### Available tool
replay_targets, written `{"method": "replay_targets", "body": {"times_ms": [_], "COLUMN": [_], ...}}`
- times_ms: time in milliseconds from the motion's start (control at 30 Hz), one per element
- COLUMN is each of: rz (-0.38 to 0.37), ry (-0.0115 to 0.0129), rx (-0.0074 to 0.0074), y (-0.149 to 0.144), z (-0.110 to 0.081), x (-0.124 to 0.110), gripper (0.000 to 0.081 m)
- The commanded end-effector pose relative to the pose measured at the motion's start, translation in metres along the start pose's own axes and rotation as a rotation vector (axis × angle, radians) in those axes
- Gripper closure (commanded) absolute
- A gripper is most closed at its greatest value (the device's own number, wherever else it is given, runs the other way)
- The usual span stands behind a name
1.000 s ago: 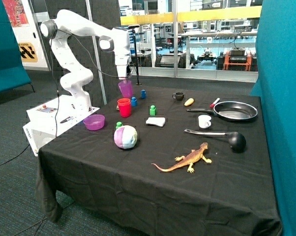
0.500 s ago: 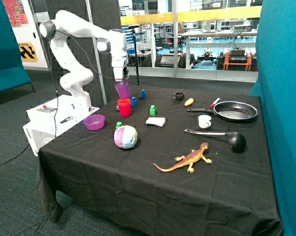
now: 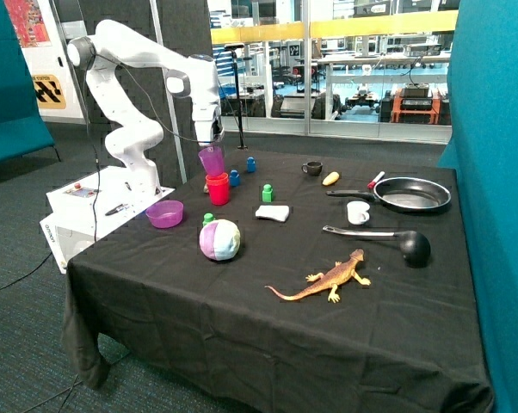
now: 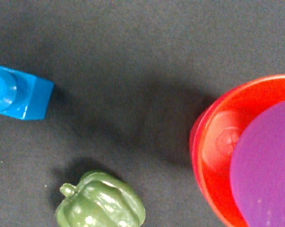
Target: Stack the cups
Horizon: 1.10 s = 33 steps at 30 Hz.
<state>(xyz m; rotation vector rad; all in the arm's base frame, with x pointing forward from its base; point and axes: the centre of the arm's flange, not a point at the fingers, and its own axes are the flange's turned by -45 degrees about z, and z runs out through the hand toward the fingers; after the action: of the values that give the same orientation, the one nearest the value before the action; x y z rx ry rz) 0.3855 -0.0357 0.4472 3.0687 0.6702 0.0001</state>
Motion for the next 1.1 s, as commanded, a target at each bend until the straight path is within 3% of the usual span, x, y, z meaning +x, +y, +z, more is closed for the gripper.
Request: {"method": "replay_targets", "body": {"times_ms": [0,1067], "rz": [0.0,0.004], "ry": [0.0001,0.0001], "rx": [0.0006,0.0006], "y": [0.001,-0.001], "z": [0.004,0.028], "x": [-0.002,-0.004], "gripper": [0.0808,0.0808]}}
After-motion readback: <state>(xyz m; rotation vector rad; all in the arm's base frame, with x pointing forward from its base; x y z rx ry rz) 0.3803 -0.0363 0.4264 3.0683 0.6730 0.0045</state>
